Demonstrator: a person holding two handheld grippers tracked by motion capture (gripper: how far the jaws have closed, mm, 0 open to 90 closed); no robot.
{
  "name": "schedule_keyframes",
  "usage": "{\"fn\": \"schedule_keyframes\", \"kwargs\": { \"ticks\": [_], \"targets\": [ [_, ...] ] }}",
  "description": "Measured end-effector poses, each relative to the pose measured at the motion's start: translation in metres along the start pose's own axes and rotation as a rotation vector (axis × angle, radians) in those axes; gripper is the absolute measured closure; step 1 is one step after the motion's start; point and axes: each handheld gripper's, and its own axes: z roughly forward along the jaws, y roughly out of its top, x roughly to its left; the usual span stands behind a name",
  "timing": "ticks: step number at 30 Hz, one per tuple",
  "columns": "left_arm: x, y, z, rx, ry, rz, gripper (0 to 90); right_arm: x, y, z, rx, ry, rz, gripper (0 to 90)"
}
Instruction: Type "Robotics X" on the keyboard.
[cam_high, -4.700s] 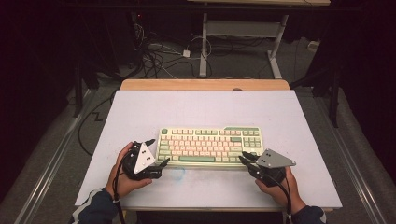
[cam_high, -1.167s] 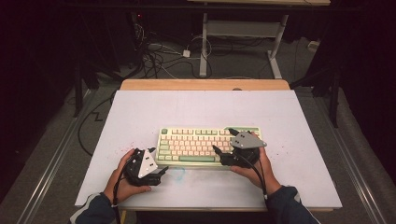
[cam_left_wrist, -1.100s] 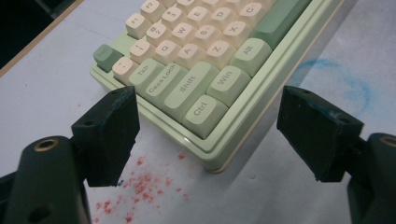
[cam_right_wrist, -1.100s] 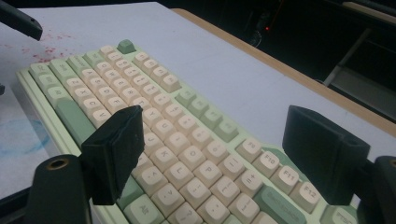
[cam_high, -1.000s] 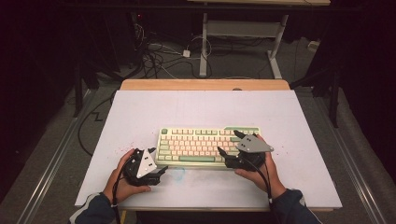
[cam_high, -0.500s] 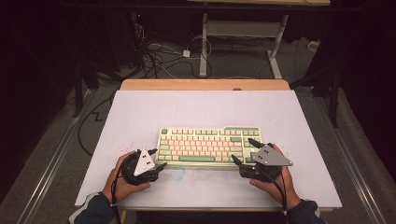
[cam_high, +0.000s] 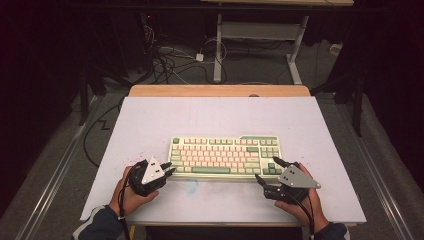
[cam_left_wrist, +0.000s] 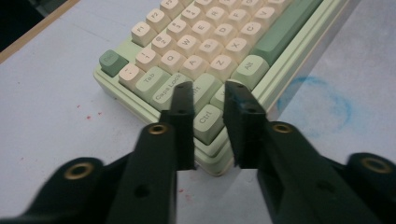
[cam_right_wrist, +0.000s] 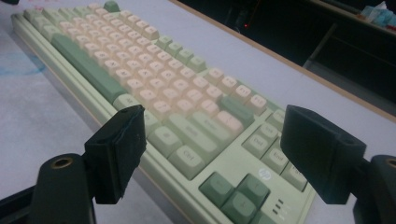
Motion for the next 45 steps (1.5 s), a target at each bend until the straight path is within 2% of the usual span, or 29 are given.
{"fn": "schedule_keyframes", "kwargs": {
  "ticks": [3, 6, 8, 12, 13, 17, 21, 25, 31, 45],
  "targets": [
    [0.000, 0.005, -0.001, 0.002, -0.021, -0.023, 87.3, 0.002, -0.004, -0.001, 0.015, 0.001, -0.011, 22.8],
    [-0.003, 0.011, 0.001, 0.006, -0.046, -0.041, 87.6, 0.003, -0.006, -0.001, 0.027, 0.002, -0.014, 22.8],
    [-0.006, 0.015, 0.005, 0.009, -0.051, -0.034, 87.5, 0.002, -0.006, 0.000, 0.029, 0.000, -0.010, 22.8],
    [-0.012, 0.029, 0.019, 0.019, -0.068, -0.057, 87.5, 0.003, -0.006, 0.002, 0.038, 0.007, -0.009, 22.8],
    [-0.014, 0.032, 0.023, 0.022, -0.074, -0.074, 87.5, 0.003, -0.006, 0.003, 0.040, 0.010, -0.010, 22.8],
    [-0.024, 0.039, 0.039, 0.051, -0.091, -0.100, 87.4, 0.003, -0.007, 0.005, 0.047, 0.016, -0.016, 22.8],
    [-0.032, 0.040, 0.057, 0.081, -0.088, -0.104, 87.4, 0.002, -0.008, 0.005, 0.057, 0.016, -0.016, 22.8],
    [-0.037, 0.034, 0.070, 0.122, -0.078, -0.083, 87.3, 0.001, -0.008, 0.005, 0.059, 0.019, -0.020, 22.8],
    [-0.037, 0.028, 0.076, 0.148, -0.056, -0.061, 87.2, 0.002, -0.008, 0.007, 0.067, 0.028, -0.026, 22.8],
    [-0.039, 0.025, 0.084, 0.162, -0.056, -0.044, 86.6, 0.004, -0.009, 0.009, 0.085, 0.047, -0.041, 23.0]
  ]
}}
